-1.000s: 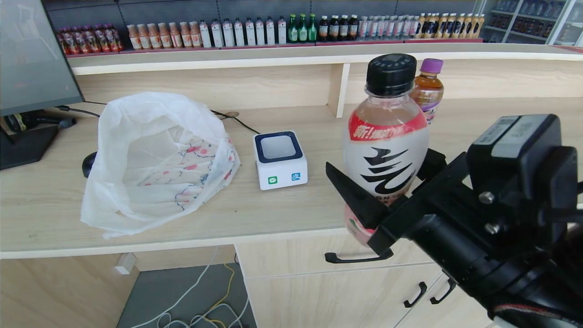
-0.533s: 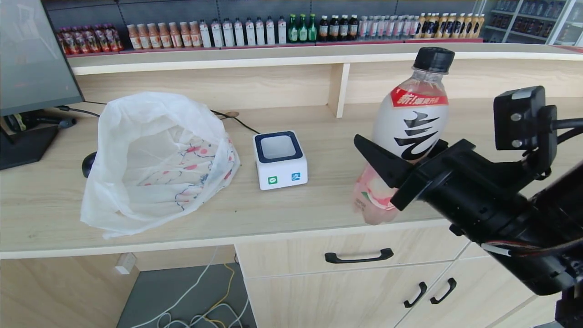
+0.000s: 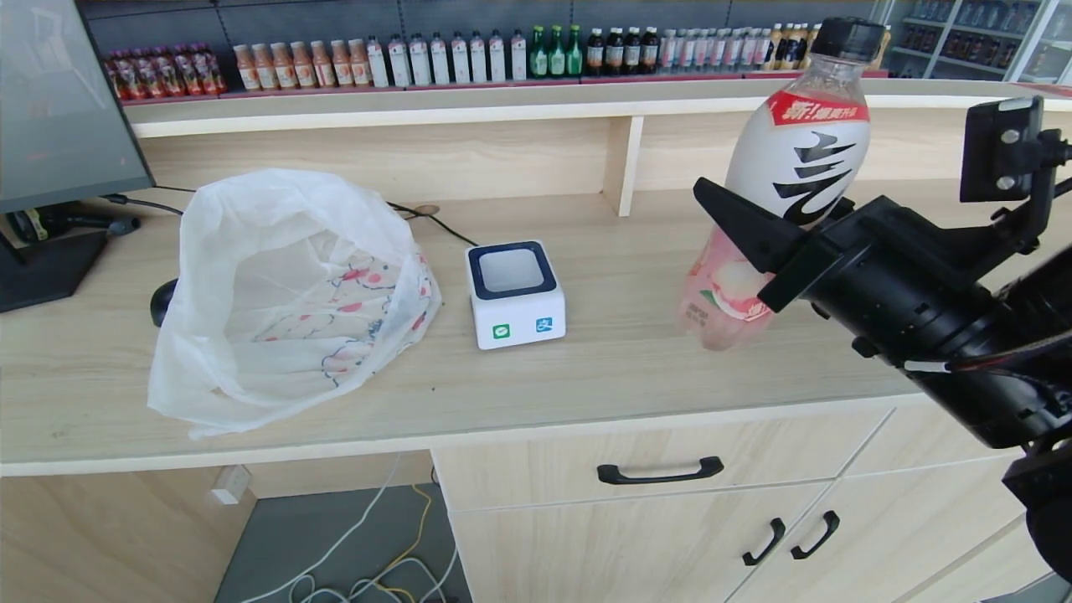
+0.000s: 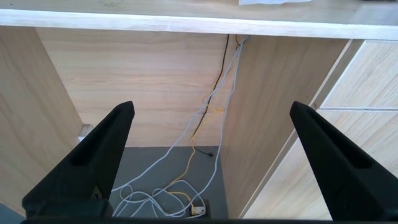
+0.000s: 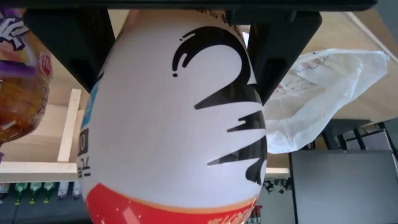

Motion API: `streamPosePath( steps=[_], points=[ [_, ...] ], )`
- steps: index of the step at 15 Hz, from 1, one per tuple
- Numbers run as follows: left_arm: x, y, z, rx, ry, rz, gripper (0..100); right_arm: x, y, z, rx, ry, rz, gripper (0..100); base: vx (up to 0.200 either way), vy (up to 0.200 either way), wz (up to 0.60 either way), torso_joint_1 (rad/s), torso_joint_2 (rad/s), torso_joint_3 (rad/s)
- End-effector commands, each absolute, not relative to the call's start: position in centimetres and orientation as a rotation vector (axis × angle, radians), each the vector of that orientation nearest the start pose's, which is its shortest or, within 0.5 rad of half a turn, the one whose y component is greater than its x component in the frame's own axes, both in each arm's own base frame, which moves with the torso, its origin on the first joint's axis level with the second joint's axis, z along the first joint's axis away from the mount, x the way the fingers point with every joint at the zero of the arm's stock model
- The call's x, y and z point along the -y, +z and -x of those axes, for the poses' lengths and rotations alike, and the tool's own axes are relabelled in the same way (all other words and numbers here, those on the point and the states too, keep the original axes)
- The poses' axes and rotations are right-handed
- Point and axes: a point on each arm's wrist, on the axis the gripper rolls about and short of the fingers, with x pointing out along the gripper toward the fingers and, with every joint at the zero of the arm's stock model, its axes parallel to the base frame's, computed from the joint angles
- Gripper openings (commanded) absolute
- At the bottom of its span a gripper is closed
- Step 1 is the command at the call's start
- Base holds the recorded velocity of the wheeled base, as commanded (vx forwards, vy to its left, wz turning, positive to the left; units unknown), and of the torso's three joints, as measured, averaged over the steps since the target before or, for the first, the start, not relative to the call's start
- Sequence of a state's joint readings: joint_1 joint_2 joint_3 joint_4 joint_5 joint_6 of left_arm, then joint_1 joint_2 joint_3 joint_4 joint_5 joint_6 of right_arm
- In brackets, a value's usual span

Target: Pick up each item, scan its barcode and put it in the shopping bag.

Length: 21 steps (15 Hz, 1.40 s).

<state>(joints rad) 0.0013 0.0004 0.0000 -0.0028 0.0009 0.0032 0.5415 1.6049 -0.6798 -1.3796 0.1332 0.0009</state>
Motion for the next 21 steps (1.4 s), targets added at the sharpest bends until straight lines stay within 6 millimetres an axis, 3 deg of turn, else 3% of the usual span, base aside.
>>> streamPosePath(
  steps=[1, 10, 21],
  points=[
    [0.0, 7.58, 2.28, 0.003, 0.003, -0.003, 100, -13.82, 25.23, -22.98, 0.464, 0.645, -0.084, 0, 0.0, 0.0, 0.0, 0.0, 0.0, 0.0],
    [0.0, 7.58, 2.28, 0.003, 0.003, -0.002, 100, -13.37, 24.71, -22.89, 0.481, 0.559, -0.045, 0, 0.0, 0.0, 0.0, 0.0, 0.0, 0.0],
    [0.0, 7.58, 2.28, 0.003, 0.003, 0.005, 100, -13.41, 24.68, -23.55, 0.494, 0.548, -0.046, 0, 0.0, 0.2, 0.0, 0.002, 0.0, 0.002]
  ],
)
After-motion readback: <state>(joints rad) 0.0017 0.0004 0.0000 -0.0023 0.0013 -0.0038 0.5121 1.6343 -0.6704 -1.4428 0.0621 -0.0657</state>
